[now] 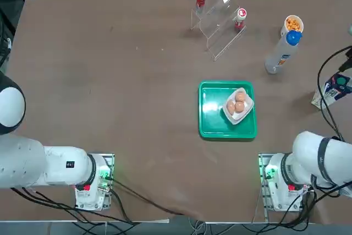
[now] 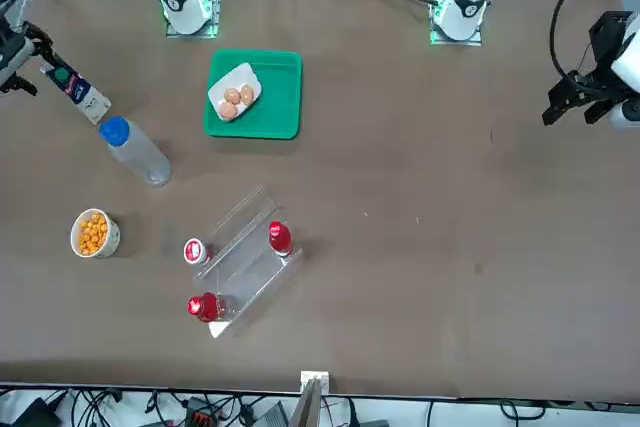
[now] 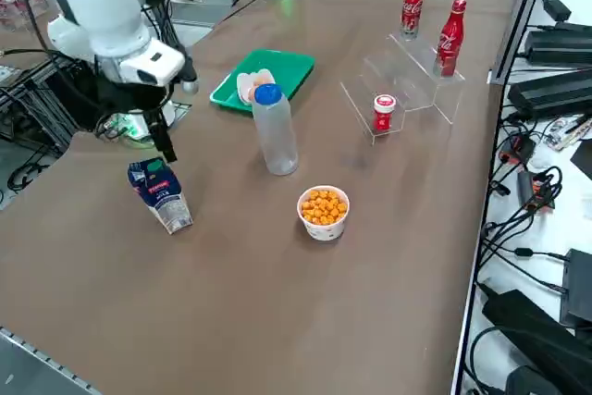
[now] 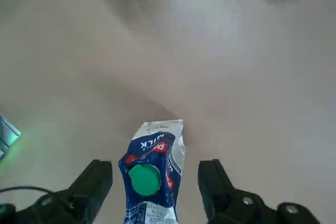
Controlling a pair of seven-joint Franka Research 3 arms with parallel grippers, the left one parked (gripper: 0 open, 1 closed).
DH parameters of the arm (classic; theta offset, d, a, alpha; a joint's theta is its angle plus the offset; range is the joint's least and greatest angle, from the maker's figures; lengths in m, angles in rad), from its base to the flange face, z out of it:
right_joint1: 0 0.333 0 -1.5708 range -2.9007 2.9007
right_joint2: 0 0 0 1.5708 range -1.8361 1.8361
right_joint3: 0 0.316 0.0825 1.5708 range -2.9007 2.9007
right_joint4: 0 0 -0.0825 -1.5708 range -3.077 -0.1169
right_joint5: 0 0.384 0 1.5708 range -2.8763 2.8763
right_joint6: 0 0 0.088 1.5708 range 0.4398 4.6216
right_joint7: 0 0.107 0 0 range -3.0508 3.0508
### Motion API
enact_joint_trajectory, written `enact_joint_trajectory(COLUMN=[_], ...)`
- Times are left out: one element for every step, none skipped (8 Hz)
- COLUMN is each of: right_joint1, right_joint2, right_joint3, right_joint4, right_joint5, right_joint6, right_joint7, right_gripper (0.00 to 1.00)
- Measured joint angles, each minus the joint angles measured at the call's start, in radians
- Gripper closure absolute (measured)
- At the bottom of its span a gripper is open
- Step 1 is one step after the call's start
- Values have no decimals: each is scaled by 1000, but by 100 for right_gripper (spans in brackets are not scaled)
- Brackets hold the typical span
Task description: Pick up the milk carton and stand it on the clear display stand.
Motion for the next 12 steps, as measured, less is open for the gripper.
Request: enact_joint_trajectory(right_joint1=[-9,-10,-10,-10,-13,-20,-35,-49,-55,-57,-57,-57], right_joint2=[0,-2,-5,-9,-11,-12,-12,-13,-13,-13,-13,-13], right_joint3=[0,1,2,2,2,2,2,2,2,2,2,3], right_joint4=[-29,-56,-87,-113,-127,-133,-134,-134,-135,-139,-143,-148], right_joint5=[-1,-22,-54,-71,-79,-82,-85,-86,-93,-117,-139,-152], right_joint6=[25,59,101,128,140,142,143,144,144,144,147,149], right_joint7=[-8,-11,-11,-11,-19,-35,-63,-87,-100,-104,-104,-107], right_gripper=[0,0,0,0,0,0,0,0,0,0,0,0])
